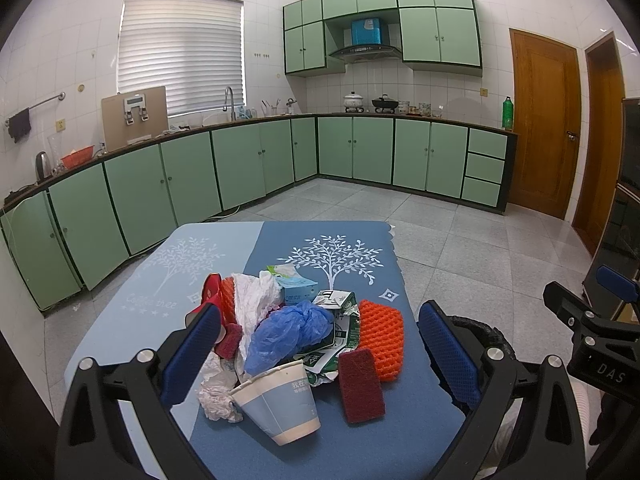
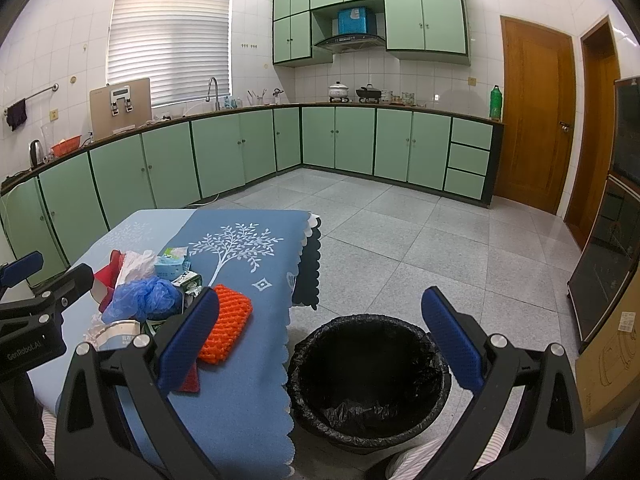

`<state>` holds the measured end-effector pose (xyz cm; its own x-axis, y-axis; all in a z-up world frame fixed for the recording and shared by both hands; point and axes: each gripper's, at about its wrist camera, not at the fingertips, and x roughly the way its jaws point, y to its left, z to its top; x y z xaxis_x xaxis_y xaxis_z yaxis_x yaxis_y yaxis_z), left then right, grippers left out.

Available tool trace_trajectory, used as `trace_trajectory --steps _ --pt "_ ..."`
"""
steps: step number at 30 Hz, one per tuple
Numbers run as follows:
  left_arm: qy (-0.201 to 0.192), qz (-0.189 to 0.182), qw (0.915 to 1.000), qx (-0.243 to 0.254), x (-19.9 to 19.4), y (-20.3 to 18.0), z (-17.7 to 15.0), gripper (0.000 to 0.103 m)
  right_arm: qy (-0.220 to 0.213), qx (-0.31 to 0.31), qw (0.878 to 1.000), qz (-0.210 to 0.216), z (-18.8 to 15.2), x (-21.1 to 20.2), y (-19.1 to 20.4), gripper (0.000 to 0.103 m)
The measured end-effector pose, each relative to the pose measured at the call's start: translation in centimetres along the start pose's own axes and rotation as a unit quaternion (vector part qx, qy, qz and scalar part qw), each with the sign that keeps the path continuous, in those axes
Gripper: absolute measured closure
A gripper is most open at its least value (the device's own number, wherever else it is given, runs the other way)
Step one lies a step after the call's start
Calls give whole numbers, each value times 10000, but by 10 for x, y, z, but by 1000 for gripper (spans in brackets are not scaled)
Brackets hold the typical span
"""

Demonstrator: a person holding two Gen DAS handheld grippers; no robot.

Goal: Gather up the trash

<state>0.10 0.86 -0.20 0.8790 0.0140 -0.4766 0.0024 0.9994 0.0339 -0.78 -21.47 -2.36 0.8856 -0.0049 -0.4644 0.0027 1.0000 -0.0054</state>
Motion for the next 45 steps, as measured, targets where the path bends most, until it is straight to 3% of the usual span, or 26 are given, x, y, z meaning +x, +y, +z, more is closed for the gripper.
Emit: trace_trajectory --steps 45 --pt "-3 1 10000 -8 -1 2 0 6 -29 -10 10000 18 2 3 7 5"
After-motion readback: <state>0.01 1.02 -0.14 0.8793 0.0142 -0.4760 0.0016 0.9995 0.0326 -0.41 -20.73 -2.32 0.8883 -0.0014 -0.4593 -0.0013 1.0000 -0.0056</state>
